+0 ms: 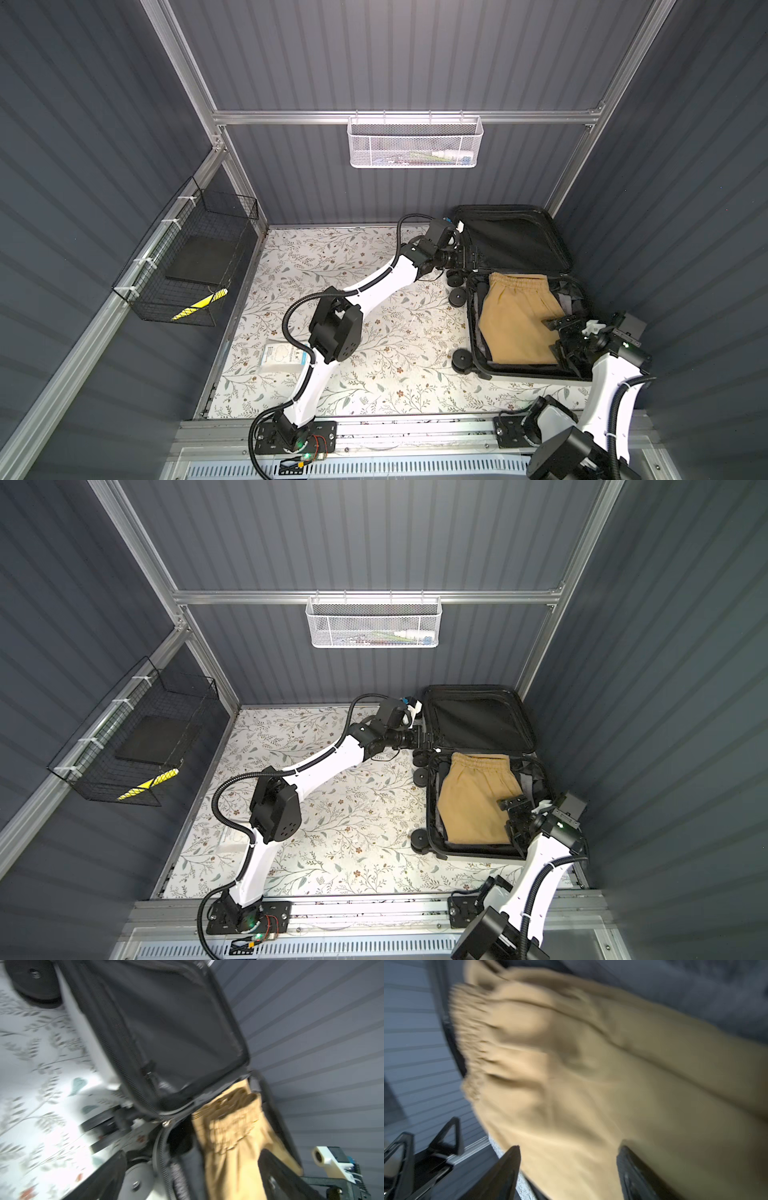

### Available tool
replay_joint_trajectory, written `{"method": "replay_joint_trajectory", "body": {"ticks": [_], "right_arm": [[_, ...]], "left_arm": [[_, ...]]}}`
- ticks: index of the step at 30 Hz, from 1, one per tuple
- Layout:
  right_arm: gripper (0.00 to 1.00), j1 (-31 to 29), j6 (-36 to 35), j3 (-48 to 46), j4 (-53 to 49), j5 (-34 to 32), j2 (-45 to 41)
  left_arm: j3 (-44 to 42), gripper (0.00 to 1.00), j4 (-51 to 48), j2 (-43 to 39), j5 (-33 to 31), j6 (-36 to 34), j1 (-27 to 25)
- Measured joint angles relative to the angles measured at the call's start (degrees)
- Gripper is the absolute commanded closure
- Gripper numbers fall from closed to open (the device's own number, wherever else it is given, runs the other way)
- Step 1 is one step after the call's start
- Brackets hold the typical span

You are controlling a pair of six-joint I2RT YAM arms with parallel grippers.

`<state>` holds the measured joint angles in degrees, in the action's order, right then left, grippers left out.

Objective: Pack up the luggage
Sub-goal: 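Open both grippers to release the shorts inside the suitcase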

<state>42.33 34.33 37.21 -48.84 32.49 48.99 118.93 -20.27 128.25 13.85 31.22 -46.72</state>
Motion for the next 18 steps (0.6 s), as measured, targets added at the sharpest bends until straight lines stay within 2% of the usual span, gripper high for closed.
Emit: {"method": "replay_joint_trajectory", "body": {"ticks": [7,18], "right_arm": [[0.23,0.28,1.81,-4.94,4.07,-0.81,0.50],[0.22,0.31,3.65,0.66,4.76,1.97,-2.51]], "left_arm": [[-0.52,0.00,-8.37,0.15,-4.81,-8.72,-0.44],[2.84,0.00,-14.91,5.44,-13.00,-17.27,-4.31]]}}
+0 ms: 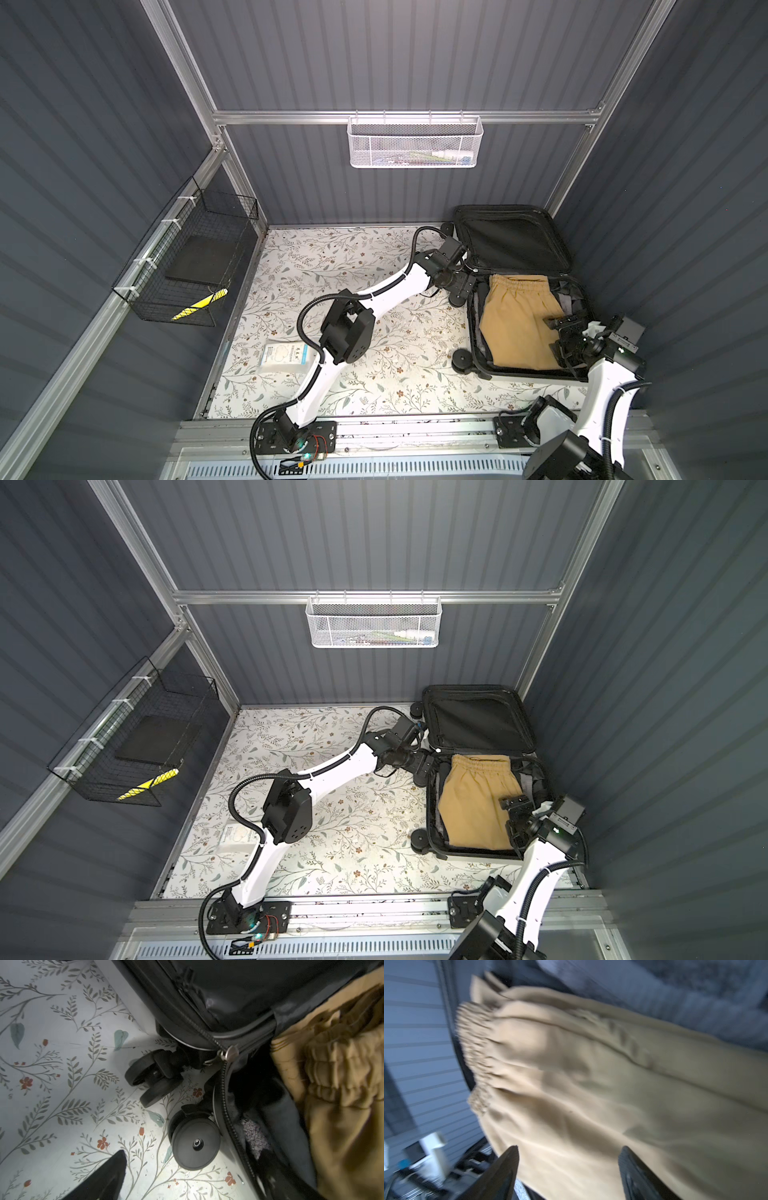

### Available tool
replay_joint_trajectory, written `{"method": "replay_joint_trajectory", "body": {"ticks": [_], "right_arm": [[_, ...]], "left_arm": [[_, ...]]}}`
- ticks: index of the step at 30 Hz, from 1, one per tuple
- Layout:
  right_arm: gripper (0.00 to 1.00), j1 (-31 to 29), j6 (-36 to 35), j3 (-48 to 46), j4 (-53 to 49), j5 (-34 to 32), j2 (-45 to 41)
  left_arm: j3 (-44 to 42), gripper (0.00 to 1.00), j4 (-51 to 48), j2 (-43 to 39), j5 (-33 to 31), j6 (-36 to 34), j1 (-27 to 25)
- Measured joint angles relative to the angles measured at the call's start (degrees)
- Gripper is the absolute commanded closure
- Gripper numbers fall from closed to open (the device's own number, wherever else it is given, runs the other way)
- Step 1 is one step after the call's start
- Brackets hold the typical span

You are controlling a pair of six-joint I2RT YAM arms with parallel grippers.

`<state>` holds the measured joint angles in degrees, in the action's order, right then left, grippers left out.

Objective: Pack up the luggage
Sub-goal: 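Open both grippers to release the shorts inside the suitcase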

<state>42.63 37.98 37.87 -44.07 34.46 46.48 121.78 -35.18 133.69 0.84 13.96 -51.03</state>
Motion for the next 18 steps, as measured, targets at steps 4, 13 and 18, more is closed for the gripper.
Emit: {"method": "replay_joint_trajectory", "body": {"ticks": [4,13,18], "right_arm": [[0.22,0.02,1.60,0.72,1.22,2.40,-0.52],[0.22,-0.07,4.09,0.72,4.50,5.22,1.44],[0.21,-2.01,4.50,0.72,7.28,5.14,4.61]], "left_arm": [[0.44,0.00,-0.24,0.94,-2.03,-1.07,-1.16],[3.43,0.11,-3.10,1.95,-8.46,-3.37,-2.71],[1.20,0.17,-1.53,1.05,-10.62,-2.99,-3.23]]}}
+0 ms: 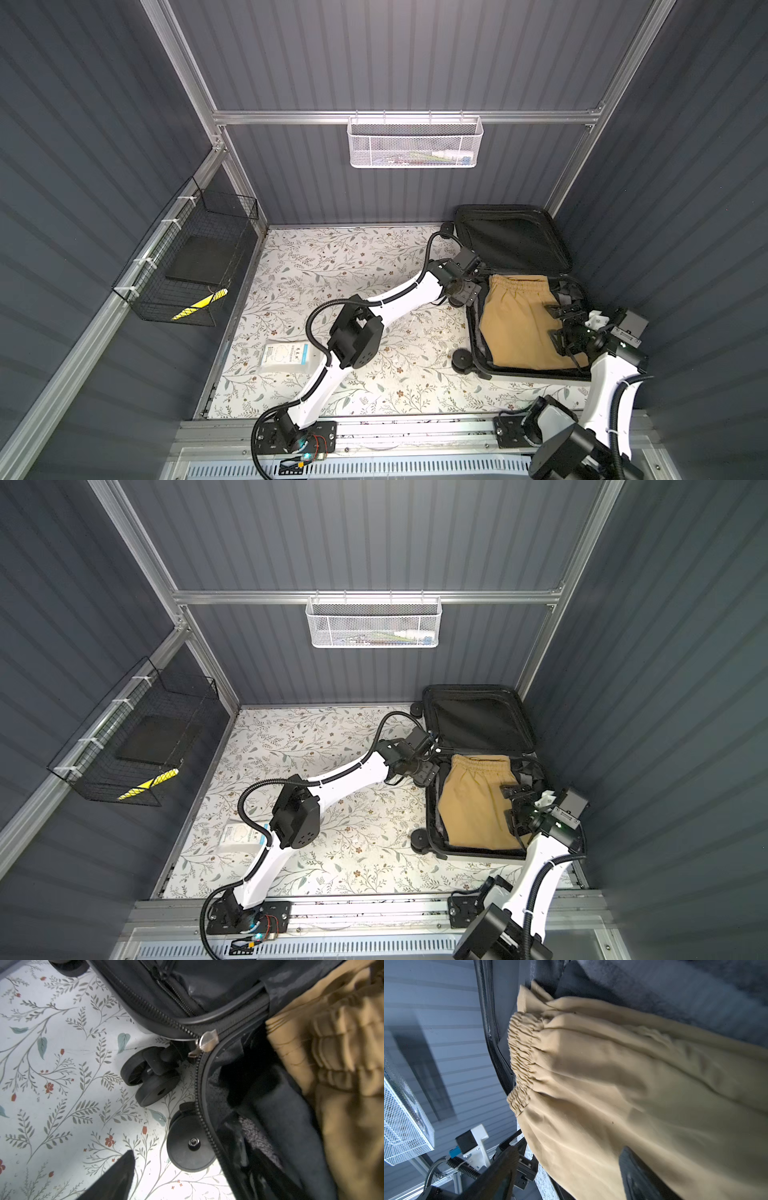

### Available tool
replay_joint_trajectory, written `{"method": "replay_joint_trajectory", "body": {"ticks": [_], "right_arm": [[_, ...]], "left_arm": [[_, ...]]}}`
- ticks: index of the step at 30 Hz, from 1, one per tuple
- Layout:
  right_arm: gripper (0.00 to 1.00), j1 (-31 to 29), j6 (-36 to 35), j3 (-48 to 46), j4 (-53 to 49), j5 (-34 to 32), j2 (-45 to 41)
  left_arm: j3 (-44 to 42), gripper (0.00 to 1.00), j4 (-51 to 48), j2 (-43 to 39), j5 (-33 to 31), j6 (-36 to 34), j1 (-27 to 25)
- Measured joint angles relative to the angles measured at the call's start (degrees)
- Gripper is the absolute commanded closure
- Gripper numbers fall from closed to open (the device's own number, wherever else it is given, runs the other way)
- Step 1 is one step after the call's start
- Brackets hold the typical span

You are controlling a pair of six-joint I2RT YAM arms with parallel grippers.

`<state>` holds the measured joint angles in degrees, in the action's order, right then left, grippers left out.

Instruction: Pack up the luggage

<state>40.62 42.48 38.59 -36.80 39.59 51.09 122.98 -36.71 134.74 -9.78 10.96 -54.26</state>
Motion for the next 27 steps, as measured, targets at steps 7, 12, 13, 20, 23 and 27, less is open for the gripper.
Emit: {"method": "replay_joint_trajectory", "body": {"ticks": [7,12,13,20,23,27], "right_arm": [[0.21,-7.72,-0.07,1.20,3.87,-1.90,8.90],[0.21,-15.32,0.22,3.41,6.54,-4.07,14.34],[0.21,-17.00,0.59,3.63,7.19,-4.46,15.13],[0.21,-27.82,3.76,5.60,10.12,-7.54,17.88],[0.21,-31.32,4.90,7.50,10.82,-8.87,19.04],[0.21,-35.30,5.84,10.91,11.17,-10.49,20.26]], "left_arm": [[-8.72,0.22,3.15,-5.16,-1.22,1.70,1.92],[-14.69,0.23,3.98,-8.79,-2.03,2.75,5.38],[-16.09,0.24,4.31,-9.55,-2.29,2.95,6.16],[-26.08,0.25,5.77,-15.26,-4.00,3.34,10.86],[-30.16,0.25,6.27,-18.21,-4.39,3.34,12.90],[-35.04,0.25,6.78,-21.77,-4.39,3.43,16.44]]}}
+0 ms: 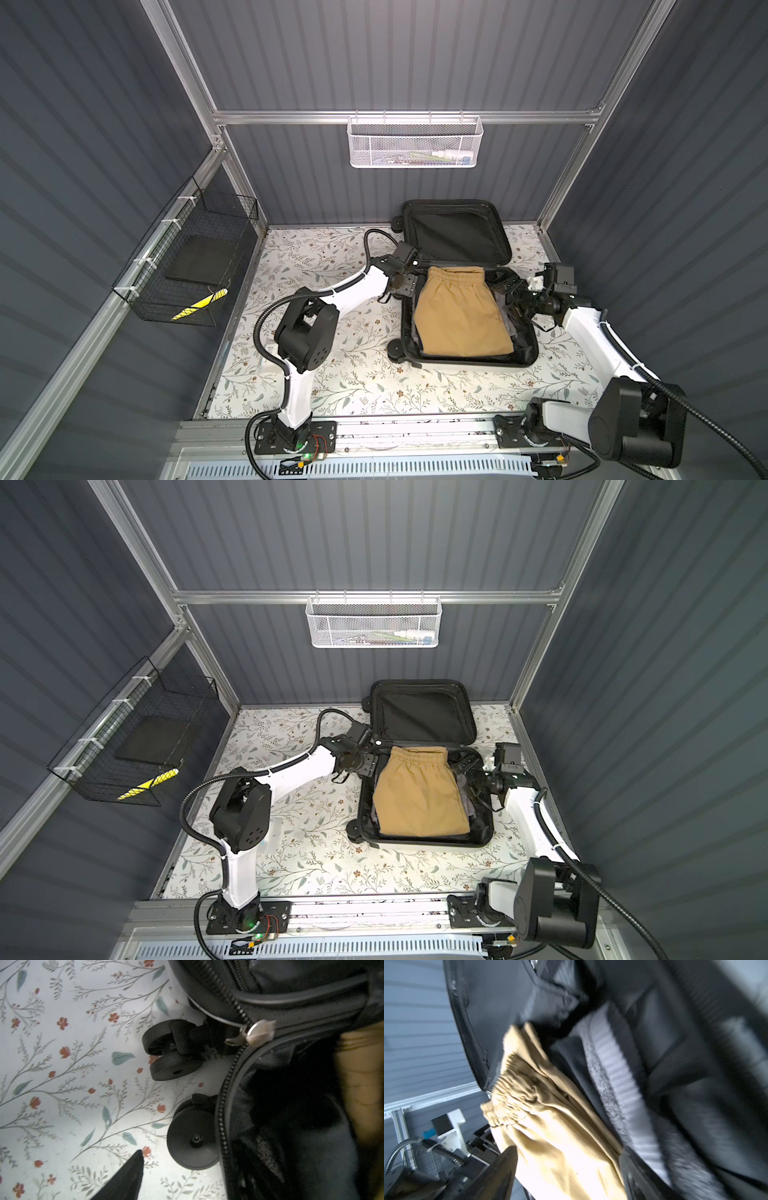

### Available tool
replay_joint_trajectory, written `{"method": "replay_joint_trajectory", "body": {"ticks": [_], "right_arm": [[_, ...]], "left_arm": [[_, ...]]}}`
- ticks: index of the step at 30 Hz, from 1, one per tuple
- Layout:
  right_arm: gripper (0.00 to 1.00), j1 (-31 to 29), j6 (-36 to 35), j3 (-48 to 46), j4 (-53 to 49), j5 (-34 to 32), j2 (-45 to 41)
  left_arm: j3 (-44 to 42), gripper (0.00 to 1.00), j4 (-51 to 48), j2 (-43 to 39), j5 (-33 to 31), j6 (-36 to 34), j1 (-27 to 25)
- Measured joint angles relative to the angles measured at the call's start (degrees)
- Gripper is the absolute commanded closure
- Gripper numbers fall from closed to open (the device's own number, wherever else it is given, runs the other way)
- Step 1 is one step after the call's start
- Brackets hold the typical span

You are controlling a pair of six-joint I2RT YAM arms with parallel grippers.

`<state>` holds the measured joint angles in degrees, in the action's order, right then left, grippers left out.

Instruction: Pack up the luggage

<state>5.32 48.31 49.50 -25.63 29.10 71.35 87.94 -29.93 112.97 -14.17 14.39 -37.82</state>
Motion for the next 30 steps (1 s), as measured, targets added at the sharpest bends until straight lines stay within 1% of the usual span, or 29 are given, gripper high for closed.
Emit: {"method": "replay_joint_trajectory", "body": {"ticks": [4,9,11,14,17,19,21,25,28,30], "right_arm": [[0.21,-3.72,0.57,5.11,0.11,-1.03,1.62],[0.21,-7.89,1.01,10.10,1.42,-1.49,3.34],[0.22,-9.75,1.44,11.15,2.69,-1.44,4.20],[0.23,-12.50,2.36,12.09,5.05,-1.29,5.99],[0.25,-15.28,3.23,13.38,6.91,-1.27,8.59],[0.28,-16.92,3.76,14.32,8.26,-1.22,10.43],[0.32,-18.51,4.24,15.47,9.51,-1.07,12.70],[0.44,-20.74,4.83,18.34,11.30,-0.98,17.27],[0.51,-21.57,5.46,19.76,12.66,-0.94,19.89],[0.55,-21.64,5.75,19.85,13.46,-1.03,20.94]], "left_arm": [[-2.62,0.24,-0.63,-2.32,-0.24,-0.04,3.87],[-2.89,0.16,-2.78,-3.37,-1.01,-0.72,6.82],[-2.32,0.13,-4.04,-3.72,-1.31,-1.09,7.34],[0.22,0.12,-6.14,-4.22,-1.25,-1.42,7.93],[2.84,0.11,-6.97,-6.21,0.63,-1.53,8.15],[3.69,0.11,-6.67,-8.57,3.45,-1.51,8.33],[3.76,0.12,-5.38,-11.37,7.65,-1.36,8.37],[3.65,0.15,-0.63,-14.91,18.71,0.50,8.37],[2.12,0.18,5.05,-15.37,27.50,3.39,8.35],[0.22,0.21,8.48,-15.26,32.13,5.57,8.35]]}}
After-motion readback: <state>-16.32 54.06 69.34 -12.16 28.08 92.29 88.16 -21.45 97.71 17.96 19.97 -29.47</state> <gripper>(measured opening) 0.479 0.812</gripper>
